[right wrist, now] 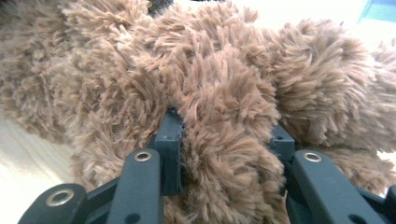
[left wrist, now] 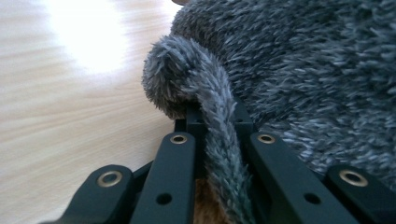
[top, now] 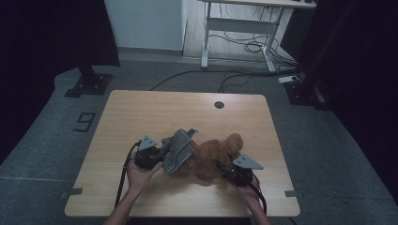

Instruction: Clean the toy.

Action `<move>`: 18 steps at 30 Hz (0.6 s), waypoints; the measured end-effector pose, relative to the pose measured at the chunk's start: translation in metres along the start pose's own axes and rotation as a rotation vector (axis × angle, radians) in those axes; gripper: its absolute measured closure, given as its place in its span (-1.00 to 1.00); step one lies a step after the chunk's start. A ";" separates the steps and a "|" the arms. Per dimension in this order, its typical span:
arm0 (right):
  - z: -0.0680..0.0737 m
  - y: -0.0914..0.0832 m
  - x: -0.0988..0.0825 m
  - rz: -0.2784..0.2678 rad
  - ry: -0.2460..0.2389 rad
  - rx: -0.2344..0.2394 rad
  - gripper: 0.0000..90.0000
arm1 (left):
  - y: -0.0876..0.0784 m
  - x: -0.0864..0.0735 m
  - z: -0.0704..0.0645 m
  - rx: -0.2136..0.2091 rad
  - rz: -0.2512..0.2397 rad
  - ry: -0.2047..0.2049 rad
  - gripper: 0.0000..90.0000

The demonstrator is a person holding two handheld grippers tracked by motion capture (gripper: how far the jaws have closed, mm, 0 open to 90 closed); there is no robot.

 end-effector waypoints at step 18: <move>-0.012 0.024 0.012 -0.065 -0.036 -0.085 0.39 | 0.042 0.023 0.017 0.065 0.013 -0.052 0.88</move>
Point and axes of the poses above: each handheld gripper's, and its own axes: y roughly forward along the jaws, x roughly out of its top, z roughly to its left, the point moved 6 cm from there along y, roughly forward along the jaws, and after that the axes turned 14 degrees about y, right-handed, at the moved point
